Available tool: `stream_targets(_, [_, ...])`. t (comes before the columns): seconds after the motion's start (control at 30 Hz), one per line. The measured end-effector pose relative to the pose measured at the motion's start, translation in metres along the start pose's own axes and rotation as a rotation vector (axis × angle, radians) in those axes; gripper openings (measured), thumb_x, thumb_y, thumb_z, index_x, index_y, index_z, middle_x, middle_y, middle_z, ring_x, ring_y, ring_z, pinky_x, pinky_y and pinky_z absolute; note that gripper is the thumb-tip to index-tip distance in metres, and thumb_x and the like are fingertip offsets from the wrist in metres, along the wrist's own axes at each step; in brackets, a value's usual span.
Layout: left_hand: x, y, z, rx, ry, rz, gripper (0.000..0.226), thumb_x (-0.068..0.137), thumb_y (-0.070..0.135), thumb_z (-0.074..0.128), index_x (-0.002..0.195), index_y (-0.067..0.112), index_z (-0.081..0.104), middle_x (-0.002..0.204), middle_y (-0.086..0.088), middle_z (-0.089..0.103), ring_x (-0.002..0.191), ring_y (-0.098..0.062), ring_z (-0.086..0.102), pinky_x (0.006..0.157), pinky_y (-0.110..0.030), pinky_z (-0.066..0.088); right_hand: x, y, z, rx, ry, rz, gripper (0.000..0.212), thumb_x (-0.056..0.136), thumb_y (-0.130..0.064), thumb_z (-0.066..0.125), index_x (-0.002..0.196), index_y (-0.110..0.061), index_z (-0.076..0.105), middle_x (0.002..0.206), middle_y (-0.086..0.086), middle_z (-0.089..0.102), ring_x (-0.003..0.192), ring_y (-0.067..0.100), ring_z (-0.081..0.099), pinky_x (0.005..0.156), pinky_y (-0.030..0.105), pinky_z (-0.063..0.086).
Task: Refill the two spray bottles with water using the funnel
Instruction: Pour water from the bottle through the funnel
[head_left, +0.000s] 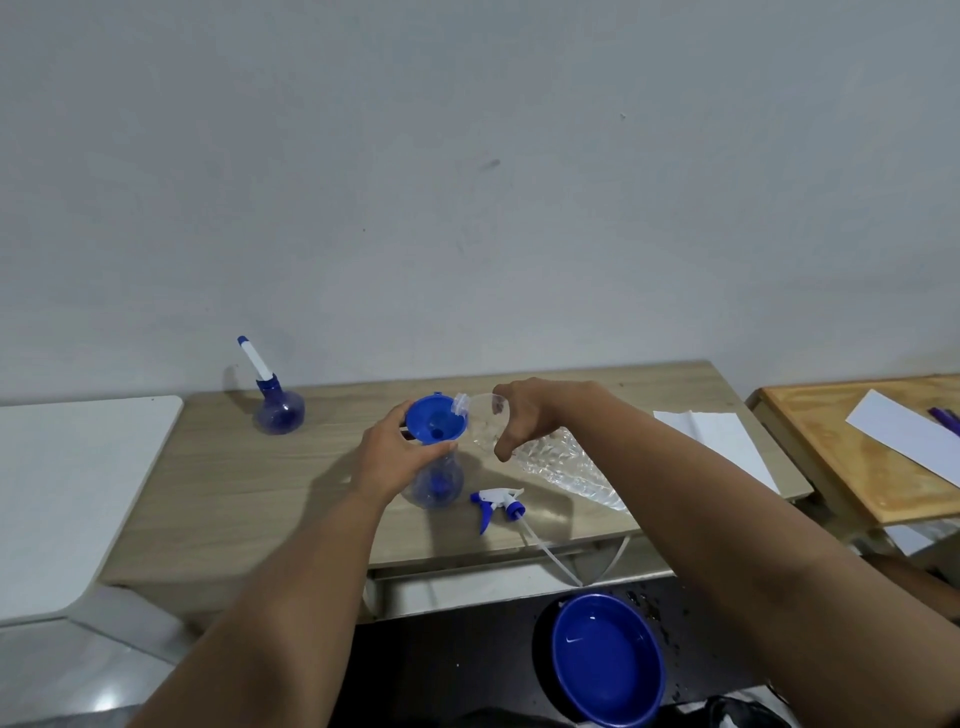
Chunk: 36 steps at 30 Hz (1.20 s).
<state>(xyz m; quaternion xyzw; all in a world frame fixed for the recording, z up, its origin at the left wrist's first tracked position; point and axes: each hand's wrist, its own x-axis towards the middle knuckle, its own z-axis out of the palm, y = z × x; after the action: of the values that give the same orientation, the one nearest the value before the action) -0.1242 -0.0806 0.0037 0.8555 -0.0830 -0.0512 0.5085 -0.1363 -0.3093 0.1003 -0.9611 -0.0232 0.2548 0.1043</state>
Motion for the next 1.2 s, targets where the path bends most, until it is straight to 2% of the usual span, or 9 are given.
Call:
stream_targets(0.1, [0.001,0.000,-0.001,0.000,-0.004,-0.007,0.068,0.056,0.050,0.091,0.117,0.043,0.061,0.101,0.024,0.068,0.095,-0.003,0.065,0.087,-0.036,0.058,-0.002,-0.003,-0.003,-0.010,0.000,0.018,0.071,0.077,-0.042,0.086,0.132,-0.016,0.050,0.091,-0.010,0.050,0.073,0.007,0.050,0.059,0.029,0.043])
stream_targets(0.17, [0.002,0.000,-0.001,0.000,0.000,-0.009,0.068,0.056,0.050,0.091,0.116,0.043,0.062,0.101,0.024,0.068,0.094,-0.003,0.065,0.087,-0.036,0.058,-0.002,-0.005,-0.005,-0.026,-0.006,0.028,0.073,0.078,-0.043,0.086,0.135,-0.014,0.050,0.100,-0.005,0.053,0.072,0.007,0.049,0.057,0.028,0.040])
stream_targets(0.37, [0.001,0.002,0.000,0.009,0.001,-0.013,0.067,0.058,0.049,0.091,0.116,0.044,0.060,0.101,0.025,0.066,0.094,-0.003,0.064,0.087,-0.036,0.057,-0.004,-0.011,-0.007,-0.056,-0.028,0.040,0.075,0.075,-0.044,0.087,0.135,-0.013,0.053,0.127,0.003,0.057,0.111,0.026,0.059,0.061,0.030,0.048])
stream_targets(0.5, [0.001,0.002,0.000,0.014,0.004,-0.023,0.071,0.056,0.051,0.090,0.120,0.042,0.060,0.102,0.024,0.067,0.095,-0.003,0.064,0.088,-0.037,0.057,-0.004,-0.015,-0.008,-0.087,-0.030,0.051,0.076,0.072,-0.047,0.088,0.132,-0.014,0.055,0.129,0.004,0.060,0.112,0.027,0.062,0.067,0.033,0.055])
stream_targets(0.63, [0.000,0.004,0.000,0.013,0.011,-0.010,0.063,0.059,0.045,0.091,0.115,0.042,0.061,0.099,0.025,0.066,0.094,-0.001,0.064,0.087,-0.033,0.056,-0.002,-0.016,-0.008,-0.138,-0.027,0.059,0.073,0.069,-0.052,0.088,0.125,-0.018,0.055,0.125,0.001,0.062,0.107,0.025,0.063,0.066,0.032,0.050])
stream_targets(0.8, [-0.002,0.006,-0.001,0.019,0.010,-0.008,0.065,0.059,0.045,0.092,0.115,0.043,0.059,0.098,0.027,0.064,0.095,-0.002,0.063,0.085,-0.030,0.055,0.001,-0.015,-0.007,-0.168,-0.043,0.078,0.081,0.063,-0.056,0.088,0.129,-0.020,0.057,0.125,-0.001,0.063,0.108,0.024,0.063,0.088,0.039,0.058])
stream_targets(0.9, [-0.003,0.008,-0.001,0.018,0.012,0.002,0.062,0.060,0.044,0.092,0.111,0.046,0.057,0.095,0.029,0.063,0.094,-0.001,0.064,0.083,-0.027,0.054,0.003,-0.015,-0.007,-0.191,-0.050,0.089,0.084,0.057,-0.060,0.086,0.126,-0.022,0.057,0.123,-0.001,0.064,0.108,0.024,0.063,0.092,0.042,0.058])
stream_targets(1.03, [-0.003,0.007,-0.001,0.019,0.012,0.003,0.063,0.060,0.044,0.092,0.114,0.045,0.058,0.097,0.027,0.063,0.094,-0.001,0.063,0.083,-0.027,0.054,0.004,-0.015,-0.008,-0.193,-0.051,0.091,0.090,0.053,-0.063,0.085,0.128,-0.022,0.056,0.126,0.000,0.064,0.110,0.025,0.063,0.094,0.045,0.058])
stream_targets(1.2, [-0.003,0.007,-0.001,0.031,0.017,0.006,0.064,0.061,0.044,0.092,0.114,0.044,0.057,0.096,0.026,0.062,0.095,-0.004,0.063,0.084,-0.028,0.054,0.004,-0.014,-0.008,-0.181,-0.057,0.081,0.088,0.062,-0.059,0.087,0.134,-0.021,0.055,0.130,0.000,0.062,0.112,0.025,0.061,0.090,0.041,0.058])
